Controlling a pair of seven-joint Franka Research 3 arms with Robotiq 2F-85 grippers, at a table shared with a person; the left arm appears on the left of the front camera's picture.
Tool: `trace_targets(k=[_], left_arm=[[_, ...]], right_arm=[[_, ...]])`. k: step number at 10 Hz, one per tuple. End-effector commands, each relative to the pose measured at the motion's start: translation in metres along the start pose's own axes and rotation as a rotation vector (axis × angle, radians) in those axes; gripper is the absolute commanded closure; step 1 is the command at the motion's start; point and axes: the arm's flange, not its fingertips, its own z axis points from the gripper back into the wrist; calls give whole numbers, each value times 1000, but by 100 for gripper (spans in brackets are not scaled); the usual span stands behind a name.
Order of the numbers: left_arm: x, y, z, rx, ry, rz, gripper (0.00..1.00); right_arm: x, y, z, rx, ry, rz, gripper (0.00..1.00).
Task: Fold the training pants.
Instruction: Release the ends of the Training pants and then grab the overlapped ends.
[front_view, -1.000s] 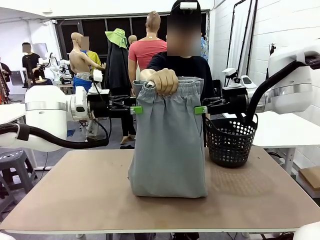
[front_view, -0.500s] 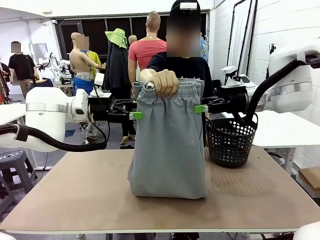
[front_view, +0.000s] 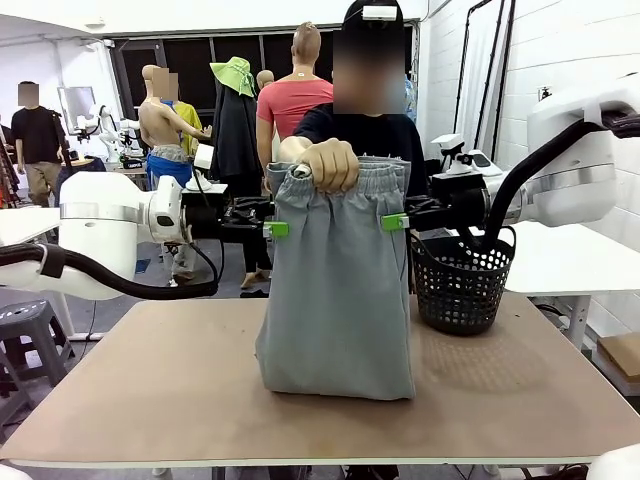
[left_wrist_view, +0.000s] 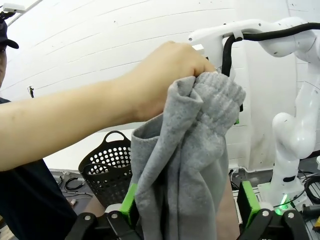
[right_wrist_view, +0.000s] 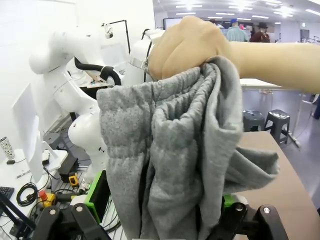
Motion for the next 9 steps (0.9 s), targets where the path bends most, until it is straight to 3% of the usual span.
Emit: trace_targets(k=[1, 5, 9], left_arm=[[7, 7, -8, -29, 26, 23, 0], [13, 14, -15, 3, 42, 66, 0], [14, 9, -27, -46, 38, 102, 0]], right_arm=[[-6, 3, -10, 19, -7, -28, 0], [-7, -5, -21, -32, -66, 11, 0], [-4, -8, -26, -32, -78, 16, 0]])
